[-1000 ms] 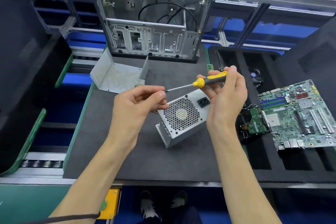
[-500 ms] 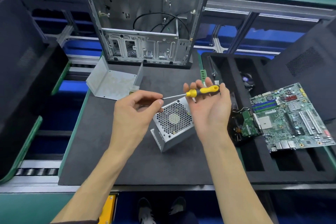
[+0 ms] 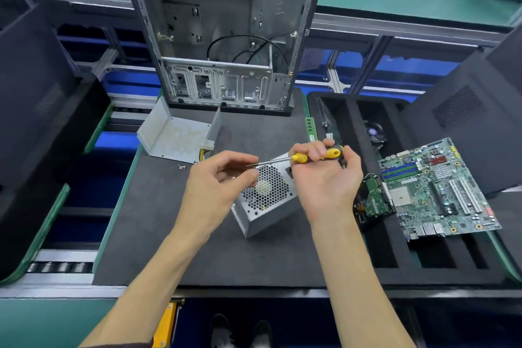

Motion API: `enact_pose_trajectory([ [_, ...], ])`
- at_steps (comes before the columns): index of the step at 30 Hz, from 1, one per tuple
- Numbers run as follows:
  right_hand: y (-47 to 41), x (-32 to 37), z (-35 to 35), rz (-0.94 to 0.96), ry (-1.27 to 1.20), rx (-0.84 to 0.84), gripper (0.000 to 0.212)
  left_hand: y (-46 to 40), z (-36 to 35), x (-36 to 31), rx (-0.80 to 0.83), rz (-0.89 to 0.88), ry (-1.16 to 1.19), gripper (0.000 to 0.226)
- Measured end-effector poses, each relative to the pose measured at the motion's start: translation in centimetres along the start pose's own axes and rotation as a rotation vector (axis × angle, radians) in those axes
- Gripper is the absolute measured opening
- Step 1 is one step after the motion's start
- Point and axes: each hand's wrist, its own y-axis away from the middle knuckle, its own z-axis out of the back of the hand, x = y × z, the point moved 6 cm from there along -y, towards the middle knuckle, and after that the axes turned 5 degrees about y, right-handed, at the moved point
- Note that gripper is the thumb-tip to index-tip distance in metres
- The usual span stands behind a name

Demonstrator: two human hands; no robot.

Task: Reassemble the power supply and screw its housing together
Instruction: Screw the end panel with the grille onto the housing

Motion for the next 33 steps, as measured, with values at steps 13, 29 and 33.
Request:
enact_pose_trajectory([
  [13, 0.4, -0.3, -0.1, -0.029, 0.027, 0.011, 0.028, 2.0, 0.8, 0.0, -0.139, -0.004, 0.028, 0.011],
  [29, 2.1, 3.2, 0.4, -0.008, 0.015, 0.052, 0.027, 2.9, -3.0, -1.0, -0.108, -0.061, -0.058, 0.019],
  [33, 2.4, 3.8, 0.5, -0.011, -0.002, 0.051, 0.026, 3.1, -3.6, -1.4, -0.099, -0.075, -0.081, 0.020],
])
